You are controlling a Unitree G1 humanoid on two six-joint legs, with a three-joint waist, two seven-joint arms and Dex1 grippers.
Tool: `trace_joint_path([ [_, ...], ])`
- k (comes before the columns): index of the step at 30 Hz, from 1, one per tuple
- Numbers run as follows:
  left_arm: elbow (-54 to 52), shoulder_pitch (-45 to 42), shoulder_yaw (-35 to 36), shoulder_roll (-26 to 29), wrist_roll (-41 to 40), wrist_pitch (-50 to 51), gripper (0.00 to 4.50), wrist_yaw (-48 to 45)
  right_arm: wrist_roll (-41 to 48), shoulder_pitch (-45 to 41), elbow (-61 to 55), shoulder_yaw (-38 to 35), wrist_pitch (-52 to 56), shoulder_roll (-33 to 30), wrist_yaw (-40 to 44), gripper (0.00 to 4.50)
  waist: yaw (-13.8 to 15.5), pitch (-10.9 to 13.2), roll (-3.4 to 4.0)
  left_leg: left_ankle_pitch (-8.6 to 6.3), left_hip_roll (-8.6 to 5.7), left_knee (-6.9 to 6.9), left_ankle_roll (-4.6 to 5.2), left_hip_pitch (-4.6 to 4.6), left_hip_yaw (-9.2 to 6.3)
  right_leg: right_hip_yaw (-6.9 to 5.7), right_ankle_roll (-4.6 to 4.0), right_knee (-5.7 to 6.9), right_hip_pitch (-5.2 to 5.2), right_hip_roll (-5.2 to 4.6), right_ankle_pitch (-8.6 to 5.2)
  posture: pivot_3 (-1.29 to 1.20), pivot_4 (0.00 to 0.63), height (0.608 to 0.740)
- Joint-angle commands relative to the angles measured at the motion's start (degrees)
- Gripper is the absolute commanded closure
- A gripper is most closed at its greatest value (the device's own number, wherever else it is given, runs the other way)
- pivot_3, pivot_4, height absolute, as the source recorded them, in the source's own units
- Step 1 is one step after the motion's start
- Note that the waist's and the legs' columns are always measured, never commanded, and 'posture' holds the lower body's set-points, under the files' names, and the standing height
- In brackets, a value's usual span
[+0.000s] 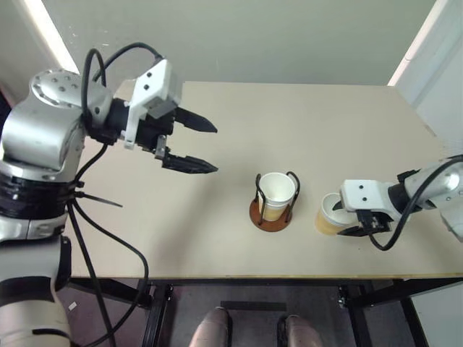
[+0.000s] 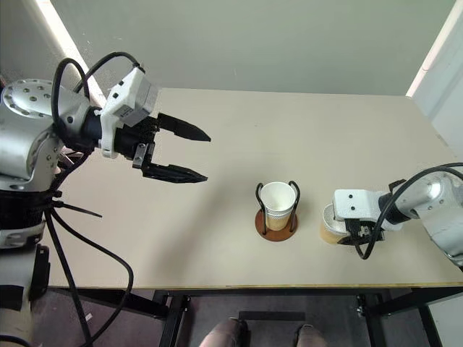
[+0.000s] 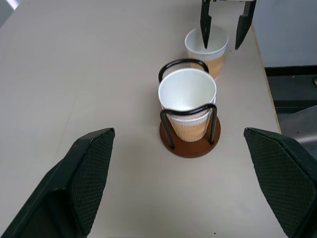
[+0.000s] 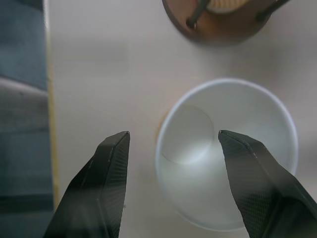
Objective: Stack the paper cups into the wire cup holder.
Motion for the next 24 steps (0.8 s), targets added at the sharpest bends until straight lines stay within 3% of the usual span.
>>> trace_joint_path([
  [1,-2.9,0.6,3.2,1.8,-1.2,1.2,0.02,1.6,-4.1,-1.9,2.2,1.5,-2.8,1.5,0.6,1.56,0.0,0.0,0.0,0.0,0.0,0.0,0.0,-0.01,-0.01,-0.01,-0.04,0.0,0.0,0.0,-0.01,0.0,0.15,0.74],
  [4,-3.8,1.8,3.9,2.5,-1.5,1.9,0.0,2.2,-4.6,-2.9,2.4,1.3,-2.7,2.6,1.7,2.18,-0.1,0.0,0.0,0.0,0.0,0.0,0.01,0.0,-0.02,-0.02,-0.12,0.01,0.0,0.0,-0.01,0.0,0.15,0.74],
  [10,-4.1,4.2,4.5,3.8,-1.8,1.6,0.0,3.1,-4.4,-3.5,0.4,0.3,-1.8,2.8,3.6,4.34,-0.2,0.0,0.0,0.01,0.01,-0.01,-0.04,0.01,-0.05,-0.04,-0.4,0.02,0.01,0.0,-0.13,0.0,0.15,0.74],
  [18,-2.9,5.1,4.7,4.0,-1.7,0.8,0.0,3.6,-1.7,-12.6,-0.1,-3.1,1.2,2.3,7.0,4.43,-0.3,0.0,0.01,0.03,0.01,-0.07,-0.11,0.02,-0.1,-0.09,-0.53,0.03,0.01,0.0,-0.17,0.0,0.15,0.74],
  [24,-1.7,5.1,4.0,3.3,-1.4,-0.3,0.0,3.5,-2.5,-32.1,6.7,-2.0,-1.3,7.0,9.8,4.43,-0.7,0.0,0.04,0.02,0.01,-0.23,-0.11,-0.01,-0.12,-0.09,-0.66,0.07,-0.16,0.0,-0.2,0.0,0.15,0.74],
])
